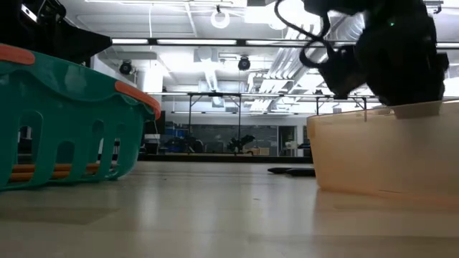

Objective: Sort pens & pencils
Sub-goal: Put the black pen into the orange bin

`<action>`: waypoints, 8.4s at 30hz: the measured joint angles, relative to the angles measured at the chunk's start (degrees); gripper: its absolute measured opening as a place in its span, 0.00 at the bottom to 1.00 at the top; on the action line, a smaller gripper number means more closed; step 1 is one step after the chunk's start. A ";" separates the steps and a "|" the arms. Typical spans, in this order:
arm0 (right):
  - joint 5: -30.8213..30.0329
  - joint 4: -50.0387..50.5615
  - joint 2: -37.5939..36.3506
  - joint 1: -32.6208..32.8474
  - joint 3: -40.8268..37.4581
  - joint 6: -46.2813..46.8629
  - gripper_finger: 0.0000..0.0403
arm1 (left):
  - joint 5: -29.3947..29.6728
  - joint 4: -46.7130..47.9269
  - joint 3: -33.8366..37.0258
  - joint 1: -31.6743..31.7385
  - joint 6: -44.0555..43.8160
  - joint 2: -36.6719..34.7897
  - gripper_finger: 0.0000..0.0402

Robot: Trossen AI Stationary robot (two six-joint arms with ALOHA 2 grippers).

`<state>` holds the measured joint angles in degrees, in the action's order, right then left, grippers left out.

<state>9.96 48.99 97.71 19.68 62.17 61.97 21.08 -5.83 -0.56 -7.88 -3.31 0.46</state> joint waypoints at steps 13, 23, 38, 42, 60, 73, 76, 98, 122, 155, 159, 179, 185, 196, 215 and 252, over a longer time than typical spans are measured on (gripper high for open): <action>2.57 -0.22 0.02 -0.69 -3.04 3.51 0.27 | 0.00 -0.02 0.00 -0.01 0.00 -0.01 0.01; -2.84 15.65 0.02 -6.81 19.07 -8.20 0.35 | 0.00 -0.03 0.00 -0.01 0.00 -0.02 0.01; -9.81 14.34 8.03 -16.18 24.24 -26.27 0.34 | 0.00 -0.02 0.00 -0.01 0.01 0.00 0.01; -9.82 14.23 11.83 -18.01 24.24 -31.04 0.34 | 0.00 -0.02 0.00 -0.02 0.02 -0.02 0.01; -9.19 6.76 19.41 -24.28 24.24 -43.05 0.34 | 0.00 -0.02 0.00 -0.02 0.02 0.00 0.01; -8.03 -0.53 19.74 -24.19 18.72 -45.57 0.34 | 0.00 -0.02 0.00 -0.01 0.01 -0.01 0.01; -8.11 -1.90 19.42 -24.17 17.32 -45.57 0.34 | 0.00 -0.03 0.00 -0.02 0.00 -0.01 0.01; -10.85 1.93 19.54 -24.98 17.79 -46.29 0.04 | 0.00 -0.03 0.00 -0.01 0.00 -0.02 0.01; -9.75 40.70 18.32 -20.27 53.10 -33.82 0.02 | 0.00 -0.03 0.00 -0.02 0.00 0.00 0.01; -23.73 40.90 16.83 2.50 53.16 -14.33 0.02 | 0.00 -0.03 0.00 0.00 0.00 0.00 0.01; -25.43 40.46 16.83 4.22 53.16 -11.65 0.02 | 0.00 -0.03 0.00 -0.01 0.00 -0.02 0.01; -25.95 40.37 20.34 14.14 49.80 5.82 0.02 | 0.00 -0.03 0.00 0.00 0.00 0.00 0.01; -21.84 39.63 20.04 14.99 36.78 11.58 0.02 | 0.00 -0.03 0.00 0.00 0.01 -0.01 0.01; -17.63 26.05 19.99 13.60 21.79 11.59 0.04 | 0.00 -0.03 0.00 0.00 0.02 0.00 0.01; -18.52 35.90 19.93 6.72 33.46 1.34 0.34 | 0.00 -0.03 0.00 0.00 0.00 -0.02 0.01; -6.78 11.52 19.96 -17.34 21.69 -39.79 0.46 | 0.00 -0.02 0.01 -0.02 0.01 -0.02 0.01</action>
<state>3.18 60.51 117.67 2.34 83.86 22.19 21.08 -5.86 -0.55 -7.90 -3.30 0.45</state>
